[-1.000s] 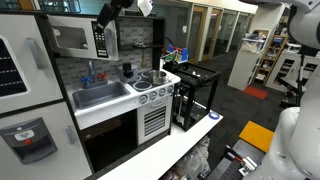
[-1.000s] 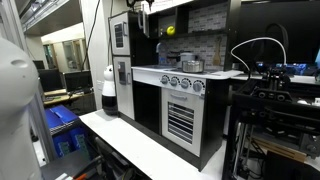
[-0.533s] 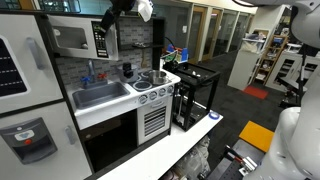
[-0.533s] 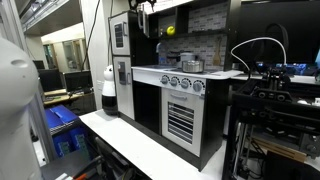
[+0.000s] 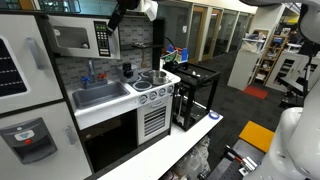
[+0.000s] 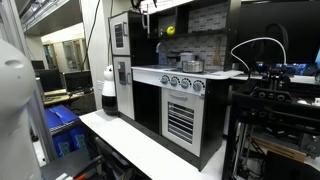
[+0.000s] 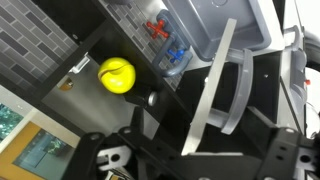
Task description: Put the artificial fruit inside the microwave and close the door
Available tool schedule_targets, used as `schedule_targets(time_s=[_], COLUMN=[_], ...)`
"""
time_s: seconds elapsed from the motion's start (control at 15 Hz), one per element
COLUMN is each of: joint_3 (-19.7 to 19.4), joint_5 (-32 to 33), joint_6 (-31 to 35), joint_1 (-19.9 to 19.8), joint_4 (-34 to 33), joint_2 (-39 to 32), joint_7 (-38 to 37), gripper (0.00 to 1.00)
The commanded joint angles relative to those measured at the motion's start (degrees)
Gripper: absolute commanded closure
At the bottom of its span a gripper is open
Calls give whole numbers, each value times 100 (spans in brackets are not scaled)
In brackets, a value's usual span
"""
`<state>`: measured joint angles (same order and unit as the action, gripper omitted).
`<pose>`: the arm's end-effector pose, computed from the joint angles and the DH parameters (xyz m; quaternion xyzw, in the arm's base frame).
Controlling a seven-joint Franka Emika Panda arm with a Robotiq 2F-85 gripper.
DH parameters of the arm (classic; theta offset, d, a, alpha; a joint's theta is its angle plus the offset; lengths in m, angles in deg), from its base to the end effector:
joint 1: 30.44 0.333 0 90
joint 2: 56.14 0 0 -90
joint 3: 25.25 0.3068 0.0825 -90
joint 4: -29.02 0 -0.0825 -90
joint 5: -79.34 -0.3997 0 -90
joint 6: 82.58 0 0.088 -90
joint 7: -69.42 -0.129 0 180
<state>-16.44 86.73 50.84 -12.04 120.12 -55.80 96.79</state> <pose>0.5653 0.2862 0.6825 0.8149 0.4479 0.3629 0.0606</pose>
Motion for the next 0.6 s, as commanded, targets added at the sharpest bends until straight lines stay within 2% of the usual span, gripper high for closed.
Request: schedule_targets(time_s=[0.0,0.53], joint_3=[145,136], joint_5=[319,685], joint_6=[349,704], joint_1=[-232,-333], joint_4=[445,582], joint_2=[284,168], joint_7=[-10,91], gripper=[0,0])
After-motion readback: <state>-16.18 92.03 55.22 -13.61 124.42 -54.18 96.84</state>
